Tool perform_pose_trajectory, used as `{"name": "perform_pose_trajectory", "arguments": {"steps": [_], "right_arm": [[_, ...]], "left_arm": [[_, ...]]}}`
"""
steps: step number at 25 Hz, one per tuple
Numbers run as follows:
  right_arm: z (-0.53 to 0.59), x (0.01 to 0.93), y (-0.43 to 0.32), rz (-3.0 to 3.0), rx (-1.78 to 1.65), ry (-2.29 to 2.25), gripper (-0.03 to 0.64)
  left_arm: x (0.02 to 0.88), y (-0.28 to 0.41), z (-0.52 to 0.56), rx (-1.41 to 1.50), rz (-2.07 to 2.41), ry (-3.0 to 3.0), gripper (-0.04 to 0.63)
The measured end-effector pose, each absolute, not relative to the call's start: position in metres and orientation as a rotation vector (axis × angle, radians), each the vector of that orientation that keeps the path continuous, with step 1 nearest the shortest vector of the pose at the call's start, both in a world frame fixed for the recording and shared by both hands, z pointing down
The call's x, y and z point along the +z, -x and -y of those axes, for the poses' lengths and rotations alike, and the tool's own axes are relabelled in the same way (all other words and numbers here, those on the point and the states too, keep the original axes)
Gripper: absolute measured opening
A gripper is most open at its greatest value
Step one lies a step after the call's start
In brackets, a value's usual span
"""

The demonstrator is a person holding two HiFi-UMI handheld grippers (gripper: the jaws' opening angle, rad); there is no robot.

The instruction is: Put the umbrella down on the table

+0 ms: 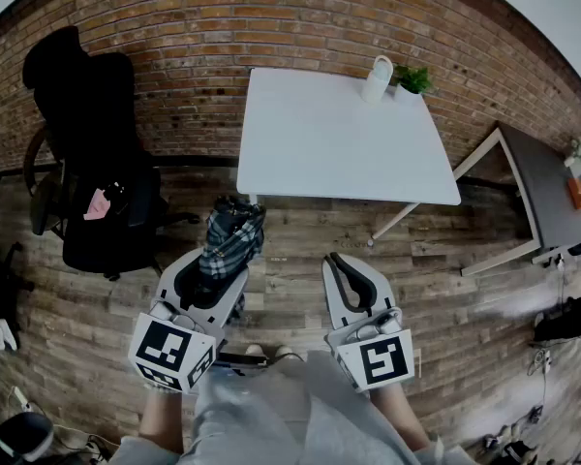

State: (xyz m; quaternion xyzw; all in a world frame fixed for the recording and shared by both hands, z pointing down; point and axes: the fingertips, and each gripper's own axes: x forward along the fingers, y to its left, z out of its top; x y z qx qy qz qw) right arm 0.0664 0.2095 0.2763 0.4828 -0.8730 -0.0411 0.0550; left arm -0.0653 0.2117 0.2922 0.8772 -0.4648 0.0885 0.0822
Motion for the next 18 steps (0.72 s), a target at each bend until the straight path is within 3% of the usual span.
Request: {"name": "perform_pose_trajectory", "arguments": {"steps": [18], "right_arm": [[-0.2051,0.2855,-0.0584,2.642,-0.125,-1.452,0.055]], "left_arm": [[0.2993,0.0714,-0.2072,0.260,1.376,-2.622,0.235]]}}
